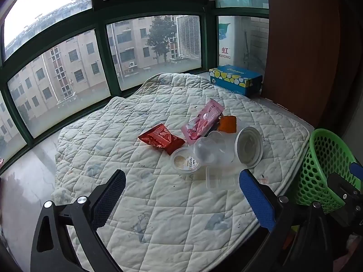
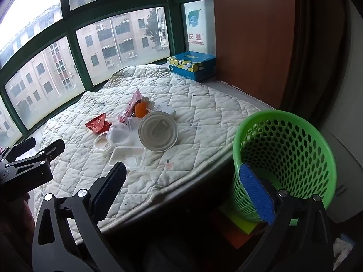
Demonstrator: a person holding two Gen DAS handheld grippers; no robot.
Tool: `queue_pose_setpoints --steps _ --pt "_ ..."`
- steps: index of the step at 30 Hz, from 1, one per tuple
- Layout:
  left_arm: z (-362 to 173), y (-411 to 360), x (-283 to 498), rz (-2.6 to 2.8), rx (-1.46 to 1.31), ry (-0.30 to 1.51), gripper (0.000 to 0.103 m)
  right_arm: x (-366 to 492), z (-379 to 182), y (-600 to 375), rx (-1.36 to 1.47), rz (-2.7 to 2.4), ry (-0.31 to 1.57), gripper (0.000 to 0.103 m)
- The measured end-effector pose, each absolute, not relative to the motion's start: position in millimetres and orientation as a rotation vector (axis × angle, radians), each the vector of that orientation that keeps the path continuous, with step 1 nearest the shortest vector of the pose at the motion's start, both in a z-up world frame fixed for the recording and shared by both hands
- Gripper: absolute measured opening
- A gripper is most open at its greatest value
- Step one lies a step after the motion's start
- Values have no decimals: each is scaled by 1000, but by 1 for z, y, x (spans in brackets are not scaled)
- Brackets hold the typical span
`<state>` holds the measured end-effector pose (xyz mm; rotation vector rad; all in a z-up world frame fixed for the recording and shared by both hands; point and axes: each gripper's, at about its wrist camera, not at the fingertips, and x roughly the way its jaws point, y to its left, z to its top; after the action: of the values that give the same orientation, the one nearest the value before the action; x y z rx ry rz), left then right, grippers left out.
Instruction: Collect trash
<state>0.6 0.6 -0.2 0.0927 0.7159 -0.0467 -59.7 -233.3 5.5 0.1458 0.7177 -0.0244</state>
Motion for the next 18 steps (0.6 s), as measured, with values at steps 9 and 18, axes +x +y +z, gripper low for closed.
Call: queue_pose_setpoints --steps 9,18 --pt "2 -13 3 -41 107 703 97 -59 9 -236 149 -20 716 98" --pt "5 -2 -1 -45 96 685 97 -61 7 -241 166 -35 709 98"
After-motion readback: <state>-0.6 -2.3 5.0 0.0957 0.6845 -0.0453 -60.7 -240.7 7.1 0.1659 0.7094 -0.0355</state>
